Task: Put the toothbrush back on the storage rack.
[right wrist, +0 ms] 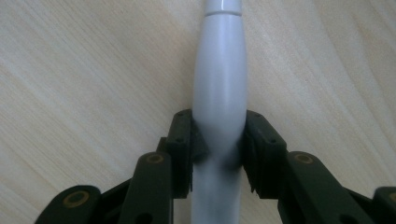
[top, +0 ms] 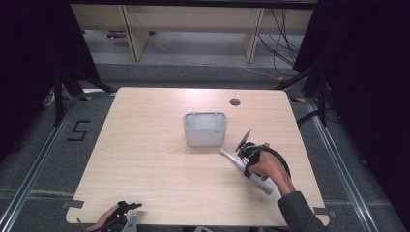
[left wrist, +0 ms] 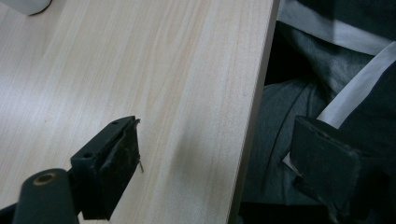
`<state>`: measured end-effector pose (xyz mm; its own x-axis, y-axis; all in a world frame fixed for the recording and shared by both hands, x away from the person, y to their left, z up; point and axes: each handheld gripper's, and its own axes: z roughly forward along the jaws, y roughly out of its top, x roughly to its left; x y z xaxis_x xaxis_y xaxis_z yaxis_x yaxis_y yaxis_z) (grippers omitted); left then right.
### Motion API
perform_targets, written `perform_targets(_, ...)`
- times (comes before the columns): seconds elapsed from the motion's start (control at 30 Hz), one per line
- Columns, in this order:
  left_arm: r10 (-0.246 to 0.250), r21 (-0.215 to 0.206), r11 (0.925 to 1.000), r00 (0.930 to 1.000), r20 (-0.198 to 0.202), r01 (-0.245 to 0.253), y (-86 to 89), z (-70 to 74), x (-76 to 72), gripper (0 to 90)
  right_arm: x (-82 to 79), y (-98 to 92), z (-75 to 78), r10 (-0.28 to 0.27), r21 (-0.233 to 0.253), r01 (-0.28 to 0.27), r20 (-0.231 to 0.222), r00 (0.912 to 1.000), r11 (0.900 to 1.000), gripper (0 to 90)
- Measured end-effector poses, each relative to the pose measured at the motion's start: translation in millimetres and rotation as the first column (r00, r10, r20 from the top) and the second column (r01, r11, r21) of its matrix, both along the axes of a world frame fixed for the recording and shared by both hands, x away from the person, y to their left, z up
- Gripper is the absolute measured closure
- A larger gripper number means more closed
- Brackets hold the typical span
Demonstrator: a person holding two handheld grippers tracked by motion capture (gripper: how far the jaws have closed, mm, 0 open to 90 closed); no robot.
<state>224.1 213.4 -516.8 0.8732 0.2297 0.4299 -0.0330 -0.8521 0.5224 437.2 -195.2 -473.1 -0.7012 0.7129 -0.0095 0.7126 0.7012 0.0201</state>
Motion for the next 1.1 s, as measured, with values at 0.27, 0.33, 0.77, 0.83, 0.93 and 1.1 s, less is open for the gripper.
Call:
perform_targets(0.27,0.001,-0.001,1.0000,1.0000,0.000,-0.001,0.1,0.0,-0.1,15.4,0.6,2.6,-0.3,0.029,-0.023,-0.029,0.002,0.9996,0.999,66.7)
perform_targets(0.33,0.002,-0.011,0.9999,1.0000,-0.002,-0.002,-0.1,-0.2,-0.3,15.4,0.2,2.7,-0.1,0.027,-0.021,-0.027,0.006,0.9996,0.999,66.7)
perform_targets(0.77,0.007,-0.004,1.0000,1.0000,0.003,-0.007,0.7,0.4,0.2,15.4,-17.6,-16.3,31.8,0.057,0.136,-0.074,0.119,0.9912,0.988,67.0)
perform_targets(0.83,0.006,-0.012,0.9999,0.9999,0.010,-0.006,0.7,0.2,0.0,15.4,-21.5,-20.7,39.7,0.041,0.168,-0.066,0.149,0.9880,0.984,67.0)
perform_targets(0.93,0.007,-0.011,0.9999,0.9999,0.008,-0.007,0.8,-0.1,0.0,15.4,-24.5,-28.7,51.1,0.031,0.215,-0.074,0.197,0.9800,0.974,66.9)
perform_targets(1.1,0.007,-0.012,0.9999,0.9999,0.008,-0.007,0.6,-0.1,0.0,15.4,-30.4,-33.8,70.3,0.000,0.287,-0.078,0.263,0.9648,0.955,66.9)
